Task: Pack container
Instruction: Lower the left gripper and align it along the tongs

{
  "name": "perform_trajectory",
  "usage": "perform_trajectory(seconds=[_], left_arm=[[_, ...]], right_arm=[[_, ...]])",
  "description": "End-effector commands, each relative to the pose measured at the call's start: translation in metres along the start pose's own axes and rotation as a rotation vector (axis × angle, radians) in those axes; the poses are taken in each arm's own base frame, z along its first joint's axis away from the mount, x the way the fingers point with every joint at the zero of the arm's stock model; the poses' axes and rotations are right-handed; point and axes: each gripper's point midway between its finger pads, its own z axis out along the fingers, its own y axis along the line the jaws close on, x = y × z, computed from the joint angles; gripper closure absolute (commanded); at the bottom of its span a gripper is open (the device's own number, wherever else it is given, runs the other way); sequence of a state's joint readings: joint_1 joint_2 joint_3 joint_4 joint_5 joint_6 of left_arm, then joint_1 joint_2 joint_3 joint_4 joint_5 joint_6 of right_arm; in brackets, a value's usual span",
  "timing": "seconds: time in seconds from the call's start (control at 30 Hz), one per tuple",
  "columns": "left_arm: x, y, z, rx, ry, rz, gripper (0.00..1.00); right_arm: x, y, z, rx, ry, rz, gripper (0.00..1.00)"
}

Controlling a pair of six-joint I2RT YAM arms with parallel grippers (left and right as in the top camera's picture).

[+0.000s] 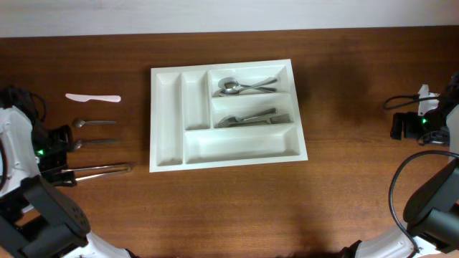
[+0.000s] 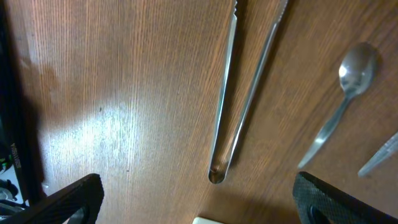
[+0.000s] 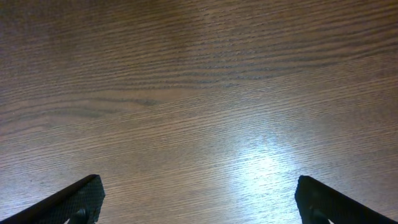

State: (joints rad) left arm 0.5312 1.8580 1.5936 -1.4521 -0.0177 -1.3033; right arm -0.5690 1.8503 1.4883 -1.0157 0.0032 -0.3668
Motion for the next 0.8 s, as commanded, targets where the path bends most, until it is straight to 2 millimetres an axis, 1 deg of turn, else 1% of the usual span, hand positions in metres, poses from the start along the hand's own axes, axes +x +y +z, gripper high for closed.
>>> perform_trajectory(seconds=[0.0,0.17,0.23,0.33,0.4,0.5,0.6,0.77], left_arm=[[-0.002,-0.001,0.009,-0.035,0.001,0.0,0.01],[0.002,0.01,0.009,-0.083,0.018,0.027,0.01],[-0.003,0.006,0.009,-0.068,-0.009,0.086,0.01],[-0.014,-0.008,0.009,-0.02,-0.068,0.208,0.01],[-0.019,-0.015,0.009,0.001,-0.093,0.257,0.01],[-0.02,-0.02,0.01,0.02,-0.1,0.264,0.01],[-0.02,-0.026,0.017,0.042,-0.101,0.284,0.01],[-0.018,-0.024,0.032,0.063,-0.106,0.279,0.01]], right_arm=[[-0.001,-0.002,-0.004,0.014,-0.011,0.009,0.01],[-0.001,-0.002,-0.004,0.014,-0.011,0.008,0.01],[-0.001,-0.002,-0.004,0.014,-0.011,0.009,0.01],[-0.001,-0.002,-0.004,0.014,-0.011,0.009,0.01],[-0.001,-0.002,-0.004,0.014,-0.011,0.009,0.01],[-0.001,-0.002,-0.004,0.014,-0.011,0.009,0.01],[-0.001,-0.002,-0.004,0.014,-0.011,0.009,0.01],[-0.001,-0.002,-0.004,0.014,-0.011,0.009,0.01]])
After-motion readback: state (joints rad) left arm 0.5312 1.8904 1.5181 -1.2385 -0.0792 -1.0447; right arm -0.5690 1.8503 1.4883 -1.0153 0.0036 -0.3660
